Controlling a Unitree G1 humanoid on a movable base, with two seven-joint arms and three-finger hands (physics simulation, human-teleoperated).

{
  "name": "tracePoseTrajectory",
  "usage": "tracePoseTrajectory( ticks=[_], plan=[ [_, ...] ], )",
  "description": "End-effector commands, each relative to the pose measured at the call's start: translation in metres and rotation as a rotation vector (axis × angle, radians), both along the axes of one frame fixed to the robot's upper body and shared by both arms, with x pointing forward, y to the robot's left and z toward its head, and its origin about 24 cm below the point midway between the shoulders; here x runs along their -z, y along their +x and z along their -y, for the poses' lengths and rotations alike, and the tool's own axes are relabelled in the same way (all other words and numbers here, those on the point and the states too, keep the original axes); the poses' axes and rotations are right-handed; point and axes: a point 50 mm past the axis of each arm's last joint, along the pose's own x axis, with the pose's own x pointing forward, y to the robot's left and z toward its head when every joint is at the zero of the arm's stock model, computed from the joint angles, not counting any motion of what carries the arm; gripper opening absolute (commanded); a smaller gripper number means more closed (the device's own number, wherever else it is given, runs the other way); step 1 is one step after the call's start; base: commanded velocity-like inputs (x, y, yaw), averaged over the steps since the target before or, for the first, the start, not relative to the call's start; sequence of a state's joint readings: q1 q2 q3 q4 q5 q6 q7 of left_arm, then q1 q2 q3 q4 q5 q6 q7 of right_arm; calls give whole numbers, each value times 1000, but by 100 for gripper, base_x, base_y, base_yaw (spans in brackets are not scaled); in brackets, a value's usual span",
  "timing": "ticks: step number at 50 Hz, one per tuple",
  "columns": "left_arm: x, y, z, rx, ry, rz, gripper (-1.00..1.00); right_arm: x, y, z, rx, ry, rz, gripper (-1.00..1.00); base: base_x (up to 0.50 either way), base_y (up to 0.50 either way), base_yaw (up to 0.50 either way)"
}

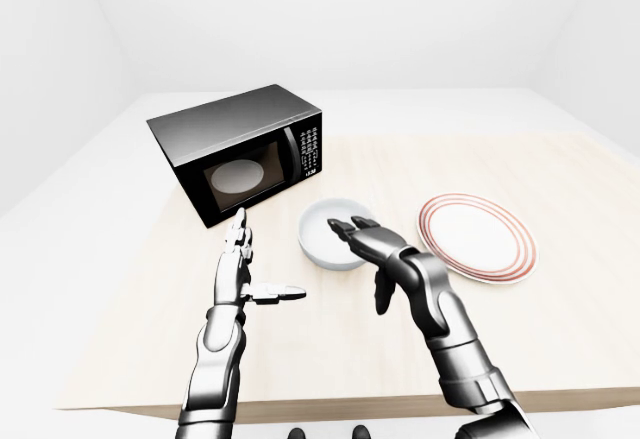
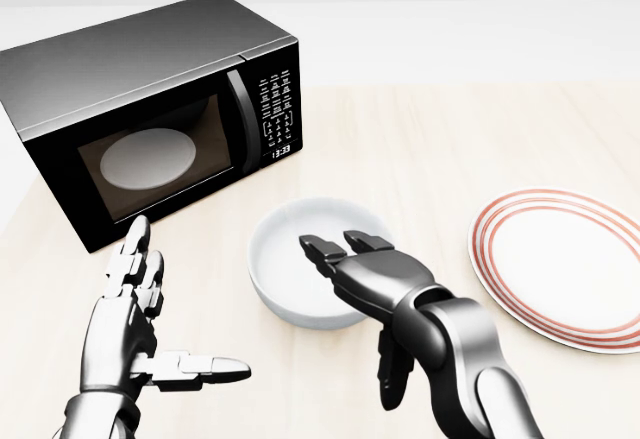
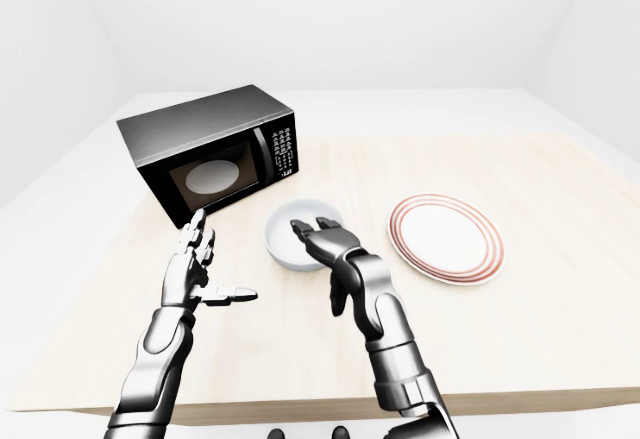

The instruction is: Pick up the white bowl and put it on the plate.

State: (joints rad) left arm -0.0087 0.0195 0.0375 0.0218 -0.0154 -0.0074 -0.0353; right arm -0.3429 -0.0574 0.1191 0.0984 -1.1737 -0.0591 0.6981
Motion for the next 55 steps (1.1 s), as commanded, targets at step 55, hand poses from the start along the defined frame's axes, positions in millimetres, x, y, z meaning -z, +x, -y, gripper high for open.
tracePoseTrajectory(
  ticks=[55],
  plan=[
    [0,-1,0,3,3,3,100,24,15,1,2,-46,-74,100,0,0,0]
  ],
)
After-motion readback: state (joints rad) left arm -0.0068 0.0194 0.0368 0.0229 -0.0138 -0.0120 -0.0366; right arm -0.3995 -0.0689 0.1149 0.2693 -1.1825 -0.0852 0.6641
